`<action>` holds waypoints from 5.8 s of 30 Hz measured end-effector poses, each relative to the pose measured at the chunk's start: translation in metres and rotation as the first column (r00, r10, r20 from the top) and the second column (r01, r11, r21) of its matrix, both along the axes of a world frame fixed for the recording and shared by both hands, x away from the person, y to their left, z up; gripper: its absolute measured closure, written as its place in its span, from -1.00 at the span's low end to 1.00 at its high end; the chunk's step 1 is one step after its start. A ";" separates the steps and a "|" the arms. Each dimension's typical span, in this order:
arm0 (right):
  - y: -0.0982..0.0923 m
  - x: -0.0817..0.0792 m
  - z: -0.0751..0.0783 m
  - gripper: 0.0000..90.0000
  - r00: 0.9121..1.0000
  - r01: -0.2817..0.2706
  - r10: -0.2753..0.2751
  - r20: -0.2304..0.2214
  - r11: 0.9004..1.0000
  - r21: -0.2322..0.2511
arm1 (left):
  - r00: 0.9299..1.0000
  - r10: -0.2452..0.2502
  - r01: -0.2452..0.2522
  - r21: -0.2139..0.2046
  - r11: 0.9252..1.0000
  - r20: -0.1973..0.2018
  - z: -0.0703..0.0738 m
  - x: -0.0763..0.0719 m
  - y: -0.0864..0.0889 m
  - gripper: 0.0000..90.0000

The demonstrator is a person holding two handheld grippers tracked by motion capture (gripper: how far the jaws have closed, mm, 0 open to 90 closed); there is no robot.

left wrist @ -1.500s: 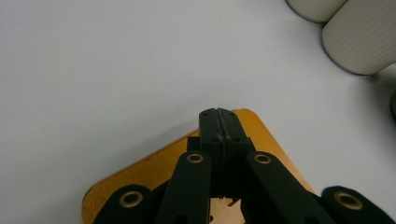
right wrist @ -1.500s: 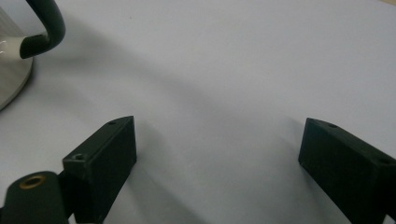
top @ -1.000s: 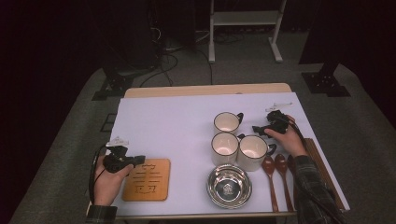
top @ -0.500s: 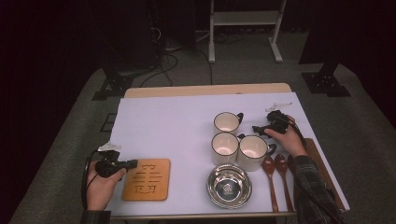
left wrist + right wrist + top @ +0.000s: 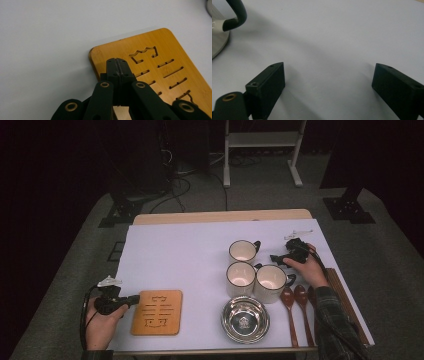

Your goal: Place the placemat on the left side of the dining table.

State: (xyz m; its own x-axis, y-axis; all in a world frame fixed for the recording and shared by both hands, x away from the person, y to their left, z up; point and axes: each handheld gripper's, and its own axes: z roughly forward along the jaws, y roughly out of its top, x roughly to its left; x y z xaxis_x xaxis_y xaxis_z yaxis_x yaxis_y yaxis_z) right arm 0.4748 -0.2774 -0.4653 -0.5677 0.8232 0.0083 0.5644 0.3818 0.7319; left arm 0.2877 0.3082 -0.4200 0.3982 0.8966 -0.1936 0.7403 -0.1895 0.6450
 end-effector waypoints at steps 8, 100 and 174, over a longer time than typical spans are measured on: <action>0.000 0.000 0.000 -0.78 1.000 0.000 0.000 -0.001 1.000 0.001 | 1.000 0.023 -0.022 0.023 0.999 -0.010 -0.004 0.000 0.006 1.00; 0.000 0.000 0.000 -0.78 1.000 0.001 -0.001 -0.001 1.000 0.001 | 0.998 0.047 -0.050 0.118 0.992 0.029 -0.012 0.002 0.005 0.11; 0.006 -0.001 0.010 -0.43 0.999 -0.018 0.016 -0.048 0.999 -0.043 | 0.977 0.132 -0.160 0.169 0.972 0.166 -0.038 0.006 0.035 -0.79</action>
